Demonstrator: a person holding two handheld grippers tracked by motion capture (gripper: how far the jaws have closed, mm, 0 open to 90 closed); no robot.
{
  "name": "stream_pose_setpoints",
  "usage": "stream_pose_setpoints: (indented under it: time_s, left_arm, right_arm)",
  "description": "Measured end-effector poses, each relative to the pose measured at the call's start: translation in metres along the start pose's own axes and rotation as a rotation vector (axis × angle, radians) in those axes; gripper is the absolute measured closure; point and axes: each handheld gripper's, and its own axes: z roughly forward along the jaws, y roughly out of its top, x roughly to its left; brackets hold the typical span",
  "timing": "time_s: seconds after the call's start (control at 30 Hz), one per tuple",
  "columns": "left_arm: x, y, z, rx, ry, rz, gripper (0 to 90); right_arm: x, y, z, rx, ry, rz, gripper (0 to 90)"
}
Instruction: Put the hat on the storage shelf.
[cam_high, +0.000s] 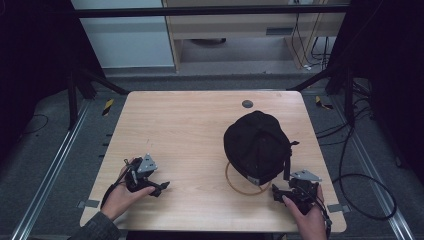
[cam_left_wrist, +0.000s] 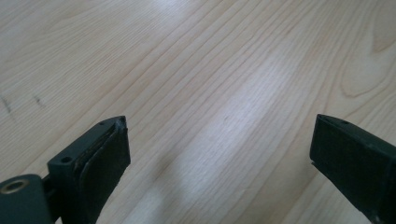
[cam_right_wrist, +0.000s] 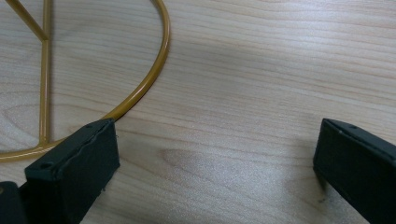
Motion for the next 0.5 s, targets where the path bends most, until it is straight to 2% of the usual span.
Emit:
stream_pose_setpoints:
  time_s: [0.07, 0.1, 0.17, 0.23, 0.33, 0.43, 0.5]
  left_arm:
    - [0.006, -0.004, 0.001, 0.008, 0.005, -0.015, 4.6]
    - [0.012, -0.007, 0.003, 0.017, 0.005, -0.041, 4.6]
    - [0.015, -0.009, 0.004, 0.022, 0.01, -0.05, 4.5]
    - [0.021, -0.014, 0.008, 0.024, 0.01, -0.087, 4.5]
    - [0.022, -0.016, 0.012, 0.024, 0.01, -0.098, 4.4]
    - [0.026, -0.021, 0.015, 0.005, -0.012, -0.146, 2.1]
    - [0.027, -0.025, 0.016, -0.023, -0.012, -0.15, 1.2]
  right_arm:
    - [0.0, 0.0, 0.0, 0.0, 0.0, 0.0, 0.4]
    - [0.0, 0.0, 0.0, 0.0, 0.0, 0.0, 0.4]
    - [0.0, 0.0, 0.0, 0.0, 0.0, 0.001, 0.4]
    - [0.0, 0.0, 0.0, 0.0, 0.001, 0.003, 0.4]
    - [0.0, 0.0, 0.0, 0.0, 0.0, 0.0, 0.4]
    - [0.0, 0.0, 0.0, 0.0, 0.0, 0.0, 0.4]
    - [0.0, 0.0, 0.0, 0.0, 0.0, 0.0, 0.4]
